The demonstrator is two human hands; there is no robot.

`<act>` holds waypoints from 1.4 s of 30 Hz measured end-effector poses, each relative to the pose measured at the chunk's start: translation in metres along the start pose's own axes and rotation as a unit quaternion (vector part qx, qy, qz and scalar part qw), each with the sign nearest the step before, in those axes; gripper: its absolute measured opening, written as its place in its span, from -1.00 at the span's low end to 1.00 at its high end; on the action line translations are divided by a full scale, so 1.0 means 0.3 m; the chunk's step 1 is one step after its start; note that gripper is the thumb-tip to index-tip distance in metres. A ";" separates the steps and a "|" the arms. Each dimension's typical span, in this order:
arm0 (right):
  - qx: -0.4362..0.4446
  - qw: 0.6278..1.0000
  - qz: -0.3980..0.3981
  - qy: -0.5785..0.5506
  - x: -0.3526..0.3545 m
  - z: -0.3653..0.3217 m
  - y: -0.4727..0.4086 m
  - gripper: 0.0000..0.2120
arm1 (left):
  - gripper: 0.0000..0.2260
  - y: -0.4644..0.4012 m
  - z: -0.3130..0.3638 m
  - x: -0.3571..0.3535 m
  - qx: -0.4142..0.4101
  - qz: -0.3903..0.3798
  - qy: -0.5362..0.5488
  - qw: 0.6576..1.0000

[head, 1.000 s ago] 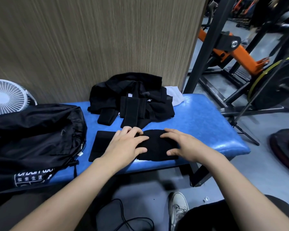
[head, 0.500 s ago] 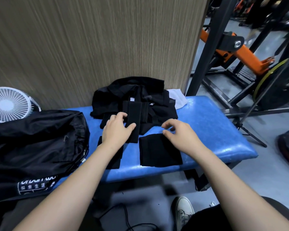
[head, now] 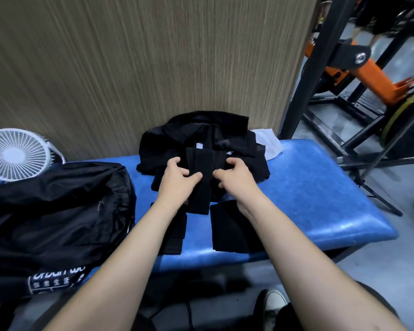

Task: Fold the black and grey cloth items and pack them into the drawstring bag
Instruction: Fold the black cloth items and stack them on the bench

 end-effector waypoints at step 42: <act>0.121 0.962 -0.175 -0.172 -0.065 -0.120 0.144 -0.84 | -0.71 0.122 0.013 0.216 -0.015 -0.007 0.325 0.946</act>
Point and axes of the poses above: each hand's wrist, its own y-axis away from the middle knuckle, its own x-axis out of the back of the hand, z = x × y, the point moved 8 cm from there along -y, towards the middle knuckle, and after that the axes turned 9 degrees about -y, right-handed, at the moved point
